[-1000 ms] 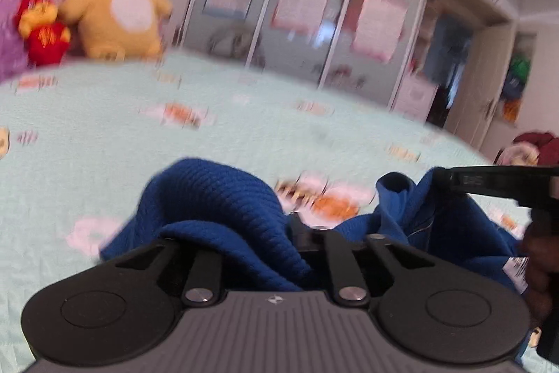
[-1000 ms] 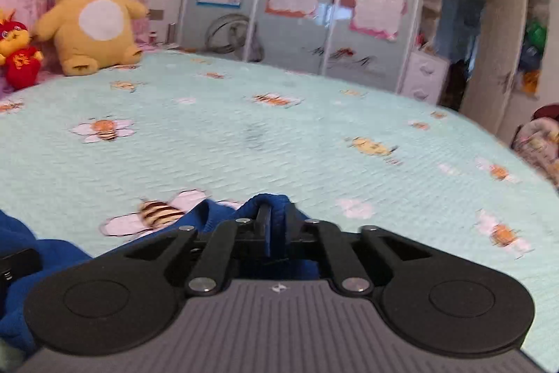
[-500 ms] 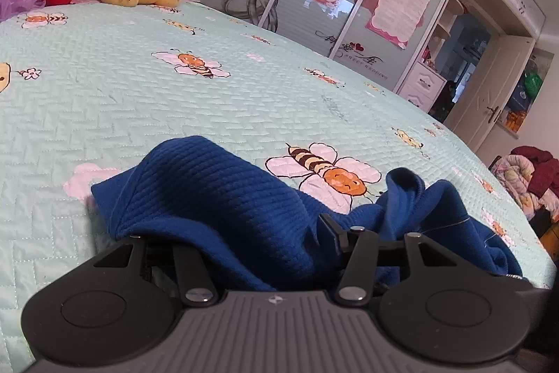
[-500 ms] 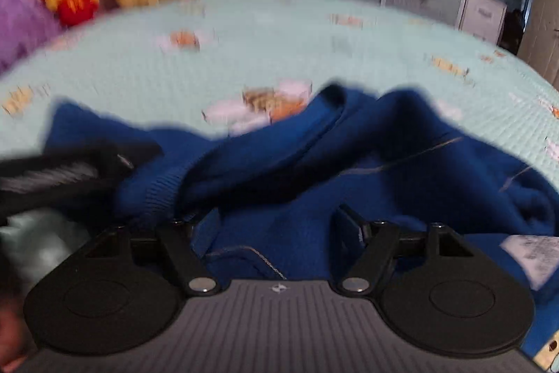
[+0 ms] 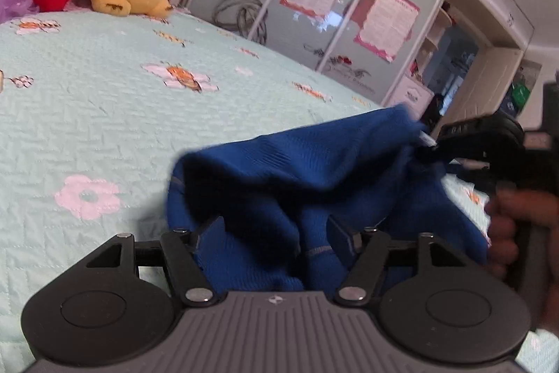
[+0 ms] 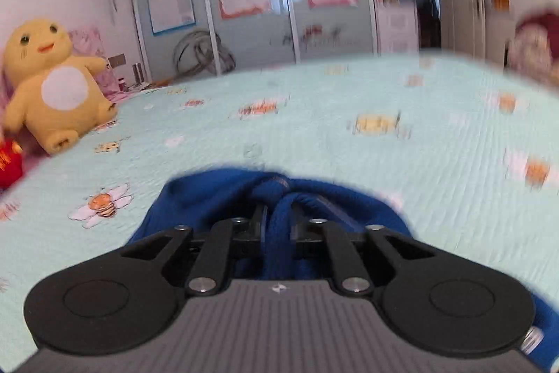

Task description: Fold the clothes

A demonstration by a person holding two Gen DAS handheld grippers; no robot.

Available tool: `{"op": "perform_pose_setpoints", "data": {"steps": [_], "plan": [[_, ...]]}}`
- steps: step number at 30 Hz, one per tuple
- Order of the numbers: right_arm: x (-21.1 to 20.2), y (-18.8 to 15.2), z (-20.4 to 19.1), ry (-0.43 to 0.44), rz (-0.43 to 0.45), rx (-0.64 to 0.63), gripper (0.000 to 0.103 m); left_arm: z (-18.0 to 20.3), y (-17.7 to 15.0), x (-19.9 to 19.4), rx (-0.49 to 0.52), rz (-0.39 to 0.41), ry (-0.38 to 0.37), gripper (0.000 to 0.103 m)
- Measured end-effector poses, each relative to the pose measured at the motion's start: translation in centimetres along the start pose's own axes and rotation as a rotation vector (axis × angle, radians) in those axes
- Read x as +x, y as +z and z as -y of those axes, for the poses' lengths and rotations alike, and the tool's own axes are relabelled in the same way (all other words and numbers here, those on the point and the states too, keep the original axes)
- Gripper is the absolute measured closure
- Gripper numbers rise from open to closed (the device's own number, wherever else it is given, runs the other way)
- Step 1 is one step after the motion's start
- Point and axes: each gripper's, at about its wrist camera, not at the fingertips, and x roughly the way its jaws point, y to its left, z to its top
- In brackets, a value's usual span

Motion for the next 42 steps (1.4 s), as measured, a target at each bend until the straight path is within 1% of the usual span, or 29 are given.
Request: {"op": "perform_pose_setpoints", "data": {"steps": [2,3,5,8,10,12,13,17,18,19,20,21,22,23,24,26,27,28,29,30,31,32,33,34,35,39,40,41,42], "plan": [[-0.2,-1.2,1.5,0.041,-0.081,0.014,0.07,0.3,-0.2,0.4,0.019,-0.031,-0.009,0.035],[-1.1,-2.4,1.8,0.028,-0.081,-0.023,0.068,0.4,-0.3,0.5,0.03,-0.046,-0.013,0.035],[-3.7,-4.9,2.3,-0.024,-0.051,-0.112,0.053,0.5,-0.4,0.9,0.043,-0.076,-0.017,0.035],[-7.4,-8.0,3.9,-0.092,0.009,-0.197,0.037,0.5,-0.7,1.3,0.045,-0.11,-0.035,0.035],[-9.3,-9.5,5.3,-0.139,0.024,-0.257,0.033,0.8,-0.9,1.5,0.059,-0.122,-0.05,0.035],[-9.7,-10.3,7.0,-0.163,-0.022,-0.256,0.03,1.2,-1.2,1.7,0.078,-0.134,-0.068,0.034],[-9.4,-10.9,7.7,-0.162,-0.062,-0.237,0.03,1.5,-1.4,1.8,0.093,-0.142,-0.073,0.033],[-8.5,-12.1,9.5,-0.146,-0.086,-0.149,0.03,2.7,-2.2,2.2,0.161,-0.148,-0.06,0.031],[-8.3,-12.2,9.6,-0.14,-0.077,-0.128,0.03,2.9,-2.3,2.2,0.17,-0.142,-0.06,0.031],[-8.1,-12.2,9.4,-0.131,-0.08,-0.122,0.04,3.1,-2.3,2.3,0.179,-0.136,-0.06,0.031],[-7.7,-12.1,8.9,-0.101,-0.085,-0.124,0.065,3.3,-2.4,2.3,0.188,-0.13,-0.06,0.034],[-7.4,-11.9,8.4,-0.075,-0.09,-0.126,0.078,3.4,-2.4,2.1,0.199,-0.11,-0.072,0.042],[-7.4,-11.8,7.6,-0.077,-0.091,-0.137,0.086,3.6,-2.4,1.9,0.209,-0.089,-0.084,0.054],[-7.3,-11.7,6.8,-0.075,-0.092,-0.147,0.093,3.8,-2.3,1.7,0.227,-0.064,-0.103,0.088],[-7.5,-11.6,6.2,-0.049,-0.092,-0.144,0.099,4.0,-2.2,1.3,0.243,-0.032,-0.109,0.098],[-8.5,-11.4,5.2,0.023,-0.082,-0.147,0.099,4.4,-2.2,0.6,0.275,0.019,-0.115,0.098],[-9.1,-11.3,4.7,0.048,-0.072,-0.162,0.099,4.6,-2.2,0.4,0.291,0.037,-0.116,0.097],[-9.7,-11.1,4.1,0.074,-0.061,-0.177,0.097,4.7,-2.3,0.6,0.298,0.024,-0.108,0.097],[-10.3,-11.0,3.7,0.094,-0.047,-0.193,0.09,4.7,-2.4,0.7,0.305,0.011,-0.099,0.093],[-11.0,-10.7,3.5,0.077,-0.011,-0.212,0.084,4.7,-2.6,1.1,0.302,-0.014,-0.097,0.083],[-11.7,-10.4,3.3,0.056,0.028,-0.231,0.064,4.5,-2.6,1.4,0.298,-0.036,-0.092,0.075],[-12.6,-10.1,3.6,0.016,0.085,-0.247,0.04,4.4,-2.7,1.7,0.293,-0.059,-0.087,0.056],[-12.9,-9.9,4.2,-0.024,0.121,-0.251,0.03,4.3,-2.7,1.9,0.287,-0.073,-0.081,0.04],[-13.1,-9.7,4.8,-0.065,0.157,-0.254,0.019,4.2,-2.8,2.1,0.281,-0.088,-0.076,0.035],[-13.2,-9.5,5.3,-0.103,0.181,-0.258,0.019,4.2,-2.8,2.2,0.276,-0.102,-0.078,0.034],[-8.1,-10.0,7.4,-0.192,-0.055,-0.25,0.02,4.2,-3.6,2.7,0.268,-0.152,-0.079,0.031],[-7.3,-10.4,8.0,-0.194,-0.074,-0.212,0.025,4.3,-3.8,2.7,0.277,-0.147,-0.076,0.031],[-7.2,-10.7,8.0,-0.185,-0.064,-0.186,0.031,4.4,-3.8,2.6,0.286,-0.143,-0.076,0.031],[-7.2,-11.1,8.0,-0.176,-0.054,-0.159,0.034,4.5,-3.9,2.6,0.295,-0.139,-0.077,0.034]]}}
